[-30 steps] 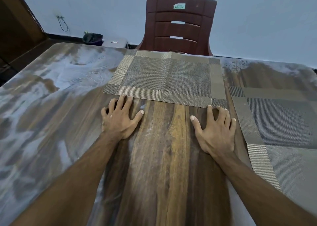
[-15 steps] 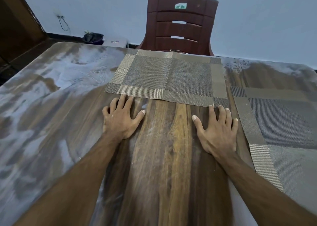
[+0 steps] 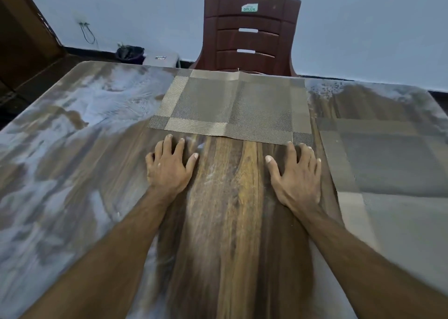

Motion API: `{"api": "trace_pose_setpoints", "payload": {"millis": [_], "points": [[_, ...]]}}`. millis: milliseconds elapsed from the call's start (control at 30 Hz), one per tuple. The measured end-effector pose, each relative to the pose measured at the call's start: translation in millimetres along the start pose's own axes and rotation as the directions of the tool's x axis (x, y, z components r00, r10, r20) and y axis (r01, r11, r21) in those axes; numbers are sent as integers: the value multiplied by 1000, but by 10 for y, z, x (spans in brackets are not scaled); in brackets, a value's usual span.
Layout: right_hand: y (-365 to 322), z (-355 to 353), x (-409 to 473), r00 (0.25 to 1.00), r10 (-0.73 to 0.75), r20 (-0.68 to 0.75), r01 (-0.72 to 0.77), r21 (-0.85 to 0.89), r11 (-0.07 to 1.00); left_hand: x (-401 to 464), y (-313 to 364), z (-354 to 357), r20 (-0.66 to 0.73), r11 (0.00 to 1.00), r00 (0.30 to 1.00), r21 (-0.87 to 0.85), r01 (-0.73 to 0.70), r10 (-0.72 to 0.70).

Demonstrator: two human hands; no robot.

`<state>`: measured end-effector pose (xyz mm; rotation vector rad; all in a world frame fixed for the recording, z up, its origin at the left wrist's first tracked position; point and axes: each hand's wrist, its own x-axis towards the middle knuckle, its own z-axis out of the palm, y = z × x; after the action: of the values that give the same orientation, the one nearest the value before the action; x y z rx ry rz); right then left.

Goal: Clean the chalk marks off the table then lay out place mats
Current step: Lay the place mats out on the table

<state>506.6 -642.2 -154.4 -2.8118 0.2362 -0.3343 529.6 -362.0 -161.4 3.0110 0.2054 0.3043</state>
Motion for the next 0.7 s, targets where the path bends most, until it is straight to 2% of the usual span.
{"api": "trace_pose_setpoints", "payload": {"millis": [100, 200, 333, 433, 600, 700], "points": [[38, -154, -121, 997, -41, 61, 30, 183, 983, -317, 99, -147, 51, 996, 996, 53, -71, 68], [171, -351, -382, 990, -22, 138, -20, 300, 954, -748, 229, -240, 116, 997, 990, -29, -71, 74], [551, -704, -778, 995, 32, 96, -53, 217, 975, -1329, 552, -328, 189, 988, 977, -135, -77, 102], [888, -979, -1055, 991, 126, 40, -131, 167, 977, -1698, 827, -445, 235, 981, 961, -160, -108, 144], [1319, -1248, -1572, 927, 336, 167, -330, -63, 942, -2269, 1176, -638, 330, 973, 924, -189, -136, 193], [1384, -1325, -1842, 895, 344, 283, -319, -133, 939, -2537, 1264, -713, 372, 968, 903, -204, -147, 216]]}}
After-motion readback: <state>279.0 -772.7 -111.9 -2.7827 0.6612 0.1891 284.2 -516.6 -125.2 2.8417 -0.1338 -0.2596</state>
